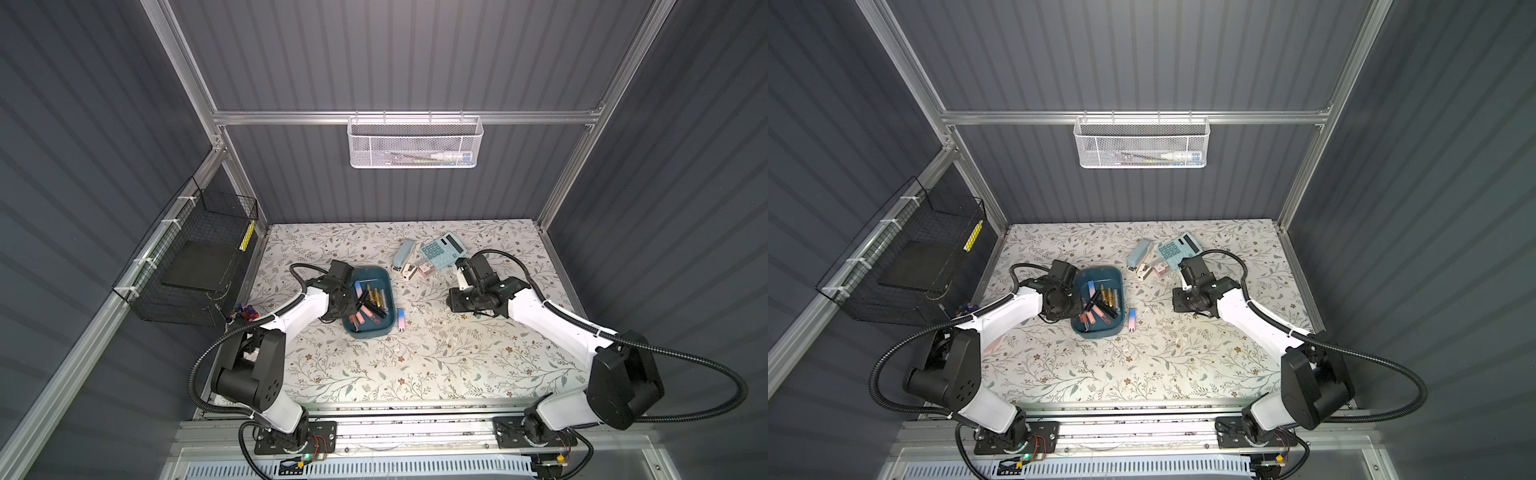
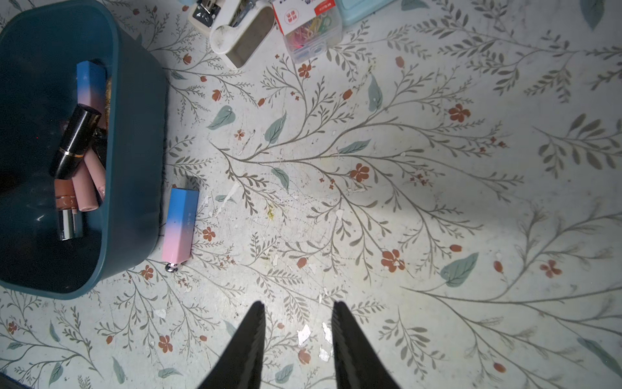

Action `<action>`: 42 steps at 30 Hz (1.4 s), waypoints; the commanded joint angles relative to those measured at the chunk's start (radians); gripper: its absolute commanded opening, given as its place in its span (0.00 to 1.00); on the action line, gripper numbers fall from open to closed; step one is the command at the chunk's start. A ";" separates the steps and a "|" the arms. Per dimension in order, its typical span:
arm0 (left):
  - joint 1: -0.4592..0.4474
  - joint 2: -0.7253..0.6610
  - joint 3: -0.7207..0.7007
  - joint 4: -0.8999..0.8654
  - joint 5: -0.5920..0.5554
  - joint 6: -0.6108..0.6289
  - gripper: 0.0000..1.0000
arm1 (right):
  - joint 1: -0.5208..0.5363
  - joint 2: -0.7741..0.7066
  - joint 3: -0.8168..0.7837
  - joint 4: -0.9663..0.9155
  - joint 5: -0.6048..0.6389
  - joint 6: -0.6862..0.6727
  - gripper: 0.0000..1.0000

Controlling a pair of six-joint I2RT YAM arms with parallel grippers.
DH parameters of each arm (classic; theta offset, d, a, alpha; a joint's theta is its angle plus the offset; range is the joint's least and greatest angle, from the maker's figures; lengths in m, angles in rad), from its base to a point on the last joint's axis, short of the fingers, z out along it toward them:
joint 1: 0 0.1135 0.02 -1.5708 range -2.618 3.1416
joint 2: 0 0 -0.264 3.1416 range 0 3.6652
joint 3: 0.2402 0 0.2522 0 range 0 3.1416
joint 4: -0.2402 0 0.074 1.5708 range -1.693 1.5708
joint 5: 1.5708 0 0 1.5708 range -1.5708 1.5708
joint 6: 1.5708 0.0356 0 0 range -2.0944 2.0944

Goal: Put the lipstick into the storage box
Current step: Move the storage box to the center of the board, then pick up the lipstick at the center of the board.

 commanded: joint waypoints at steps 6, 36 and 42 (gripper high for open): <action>0.038 -0.019 -0.025 -0.043 -0.022 0.052 0.59 | -0.004 0.033 0.041 -0.009 -0.025 -0.007 0.37; -0.557 0.110 0.306 -0.029 -0.082 -0.274 0.81 | -0.162 -0.324 -0.189 -0.079 0.013 0.006 0.38; -0.567 0.188 0.287 -0.005 -0.071 -0.302 0.80 | -0.164 -0.374 -0.206 -0.089 0.007 0.007 0.38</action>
